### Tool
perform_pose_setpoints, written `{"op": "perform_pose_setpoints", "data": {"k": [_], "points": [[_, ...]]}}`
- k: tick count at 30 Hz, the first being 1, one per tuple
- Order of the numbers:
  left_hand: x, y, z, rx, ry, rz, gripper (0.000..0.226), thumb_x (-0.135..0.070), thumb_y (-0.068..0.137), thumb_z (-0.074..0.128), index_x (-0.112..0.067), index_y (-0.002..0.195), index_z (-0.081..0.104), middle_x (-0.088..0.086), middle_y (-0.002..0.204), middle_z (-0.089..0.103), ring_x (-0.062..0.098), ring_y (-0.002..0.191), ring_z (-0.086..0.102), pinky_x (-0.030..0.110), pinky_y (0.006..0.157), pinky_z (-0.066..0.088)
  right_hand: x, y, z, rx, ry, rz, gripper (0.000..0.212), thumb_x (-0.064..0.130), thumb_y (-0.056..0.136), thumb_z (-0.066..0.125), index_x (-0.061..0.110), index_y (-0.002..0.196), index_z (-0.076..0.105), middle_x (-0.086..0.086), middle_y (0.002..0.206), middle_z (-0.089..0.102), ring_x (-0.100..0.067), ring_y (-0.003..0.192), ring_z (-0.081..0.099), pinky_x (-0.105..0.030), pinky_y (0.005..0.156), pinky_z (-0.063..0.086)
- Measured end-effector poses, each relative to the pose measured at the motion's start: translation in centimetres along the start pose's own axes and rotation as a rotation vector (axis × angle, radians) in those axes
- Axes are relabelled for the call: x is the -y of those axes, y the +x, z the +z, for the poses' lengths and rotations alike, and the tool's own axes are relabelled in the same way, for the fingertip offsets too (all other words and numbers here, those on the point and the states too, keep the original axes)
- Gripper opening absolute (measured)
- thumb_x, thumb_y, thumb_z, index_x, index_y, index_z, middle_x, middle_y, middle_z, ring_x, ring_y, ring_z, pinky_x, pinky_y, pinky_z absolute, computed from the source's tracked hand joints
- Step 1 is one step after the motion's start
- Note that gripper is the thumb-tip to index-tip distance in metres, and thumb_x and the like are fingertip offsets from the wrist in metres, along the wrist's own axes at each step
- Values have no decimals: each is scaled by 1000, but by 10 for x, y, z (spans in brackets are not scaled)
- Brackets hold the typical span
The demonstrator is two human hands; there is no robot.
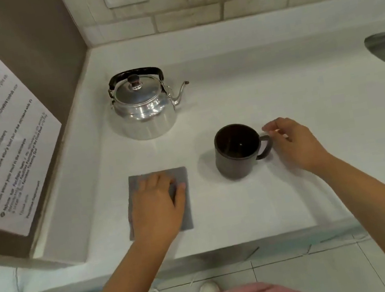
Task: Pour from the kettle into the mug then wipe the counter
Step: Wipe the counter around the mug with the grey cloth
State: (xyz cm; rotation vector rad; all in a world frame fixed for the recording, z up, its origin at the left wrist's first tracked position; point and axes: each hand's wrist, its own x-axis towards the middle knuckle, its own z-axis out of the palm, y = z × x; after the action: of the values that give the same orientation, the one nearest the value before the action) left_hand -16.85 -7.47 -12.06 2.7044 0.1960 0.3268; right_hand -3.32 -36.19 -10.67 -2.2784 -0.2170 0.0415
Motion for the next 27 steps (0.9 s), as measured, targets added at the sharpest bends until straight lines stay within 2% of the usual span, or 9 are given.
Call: {"op": "perform_pose_setpoints", "data": {"k": [1, 3, 4, 6, 11, 15, 18, 23, 27], "points": [[-3, -10, 4, 36, -3, -32, 37, -35, 98, 51, -10, 123, 62, 12, 127, 61, 31, 115, 53, 43, 101, 41, -6, -10, 1, -2, -43, -18, 26, 22, 97, 45, 16, 113, 64, -2, 115, 61, -20, 104, 57, -19, 84, 42], [-7, -27, 11, 124, 12, -70, 56, -45, 101, 32, -14, 149, 34, 4, 155, 34, 24, 143, 26, 39, 118, 13, -14, -27, 4, 38, -184, -110, 32, 19, 97, 41, 12, 122, 60, -7, 124, 59, -25, 115, 52, -34, 98, 41], [-7, -29, 14, 168, 60, -67, 61, -49, 101, 21, -18, 153, 19, 1, 161, 19, 19, 148, 9, 38, 119, 0, -15, -33, 6, 80, -260, -155, 35, 20, 97, 39, 11, 127, 56, -9, 131, 57, -28, 122, 48, -39, 104, 37], [-2, -18, 16, 228, 165, -82, 63, -53, 98, 8, -25, 154, 1, -2, 163, 0, 17, 148, -8, 43, 117, -12, -13, -42, 9, 155, -411, -213, 43, 23, 100, 35, 9, 138, 46, -9, 144, 46, -31, 134, 37, -42, 111, 28], [-12, 54, 30, 300, 260, -230, 57, -48, 104, 9, -25, 154, -7, 0, 163, -11, 26, 147, -14, 53, 115, -13, -10, -46, 9, 248, -533, -196, 50, 27, 101, 22, 11, 148, 27, -11, 153, 31, -32, 140, 24, -44, 112, 22], [-46, 71, 48, 370, 247, 7, 55, -44, 104, 9, -26, 154, -6, 0, 164, -10, 24, 147, -14, 48, 115, -12, -14, -48, 8, 237, -533, -211, 50, 28, 102, 22, 8, 147, 28, -11, 155, 29, -31, 143, 20, -44, 114, 20], [-21, 42, 39, 372, 182, 192, 55, -51, 101, 6, -35, 153, -3, -9, 163, -6, 15, 147, -13, 43, 117, -12, -15, -47, 10, 235, -527, -221, 51, 28, 101, 22, 8, 147, 28, -12, 153, 31, -33, 142, 22, -44, 113, 21], [21, 62, 16, 363, 304, -159, 54, -45, 104, 10, -31, 153, -7, -5, 163, -11, 20, 147, -13, 47, 116, -8, -15, -49, 11, 236, -528, -219, 51, 28, 101, 22, 7, 148, 27, -13, 155, 28, -33, 144, 18, -44, 115, 18], [-33, 73, 42, 355, 233, -1, 56, -46, 102, 8, -29, 154, -4, -3, 164, -8, 22, 148, -12, 49, 117, -8, -16, -48, 10, 233, -497, -210, 53, 29, 102, 22, 9, 151, 21, -10, 160, 20, -30, 148, 8, -42, 118, 12]]}}
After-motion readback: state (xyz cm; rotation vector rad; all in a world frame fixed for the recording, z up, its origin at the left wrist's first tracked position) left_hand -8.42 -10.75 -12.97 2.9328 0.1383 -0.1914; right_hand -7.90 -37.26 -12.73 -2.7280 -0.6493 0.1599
